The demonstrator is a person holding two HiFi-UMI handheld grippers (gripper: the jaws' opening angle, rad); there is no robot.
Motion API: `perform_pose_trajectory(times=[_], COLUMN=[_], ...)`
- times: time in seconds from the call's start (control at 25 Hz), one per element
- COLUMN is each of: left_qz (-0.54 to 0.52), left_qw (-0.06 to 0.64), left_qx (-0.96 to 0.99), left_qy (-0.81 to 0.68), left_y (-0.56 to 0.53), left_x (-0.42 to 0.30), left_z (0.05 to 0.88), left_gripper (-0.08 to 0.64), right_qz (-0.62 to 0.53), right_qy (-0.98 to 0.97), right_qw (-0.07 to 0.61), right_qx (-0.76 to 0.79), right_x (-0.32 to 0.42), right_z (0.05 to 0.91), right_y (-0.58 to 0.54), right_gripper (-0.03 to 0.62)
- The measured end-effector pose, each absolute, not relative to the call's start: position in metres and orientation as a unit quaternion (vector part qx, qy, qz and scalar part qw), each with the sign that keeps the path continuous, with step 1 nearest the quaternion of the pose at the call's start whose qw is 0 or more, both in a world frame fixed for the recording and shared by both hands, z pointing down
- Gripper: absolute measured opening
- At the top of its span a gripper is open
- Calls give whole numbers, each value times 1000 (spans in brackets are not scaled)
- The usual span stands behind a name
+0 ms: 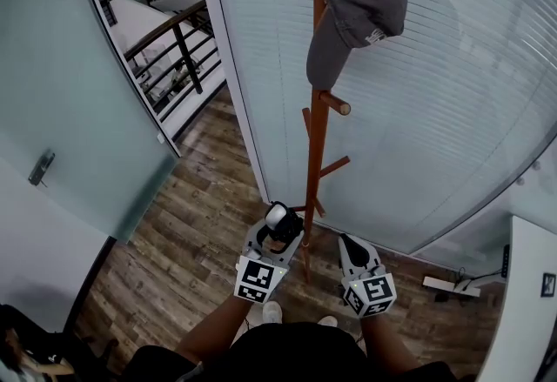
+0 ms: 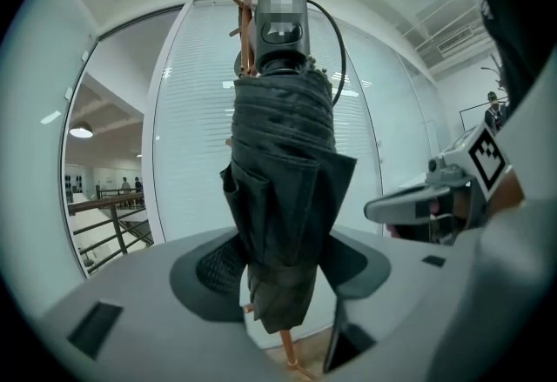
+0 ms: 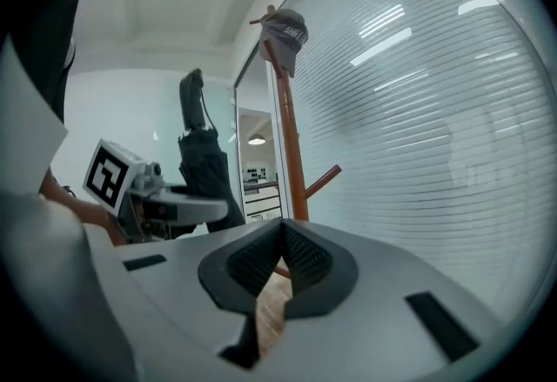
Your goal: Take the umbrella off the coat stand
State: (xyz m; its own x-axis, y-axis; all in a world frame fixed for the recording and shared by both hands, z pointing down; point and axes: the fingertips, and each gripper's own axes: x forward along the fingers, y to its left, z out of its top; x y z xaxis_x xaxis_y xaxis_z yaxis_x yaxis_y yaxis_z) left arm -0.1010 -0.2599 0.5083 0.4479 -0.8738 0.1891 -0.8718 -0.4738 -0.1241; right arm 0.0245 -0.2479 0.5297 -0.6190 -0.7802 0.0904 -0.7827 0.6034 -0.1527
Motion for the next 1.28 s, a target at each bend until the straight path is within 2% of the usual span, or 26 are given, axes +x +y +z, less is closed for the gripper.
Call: perform_pose_trajectory(times=[0.24, 0.56, 0.88, 1.12, 1.28], left_qz=[-143, -177, -186, -177, -174], left_qw=[-35, -103, -112, -108, -102], left_qx=[-850, -836, -827, -825, -825], left_qy=[505, 510, 519, 525, 528], left_y=[-251, -236, -229, -232, -233], left_x=[-101, -108, -115, -118, -119], left_z=[548, 590, 601, 594, 590], left_gripper=[259, 258, 258, 258, 258], right_qz=[78, 37, 23, -1, -15], right_qy=[-893, -895, -894, -889, -887], right_qw=[2, 32, 24, 66, 71], right_qx=[443, 444, 448, 453, 455], right_x=[27, 25, 20, 20, 20], right_z=[520, 524, 519, 525, 522], right_y=[-251, -248, -249, -255, -256], right_gripper=[6, 6, 6, 3, 3])
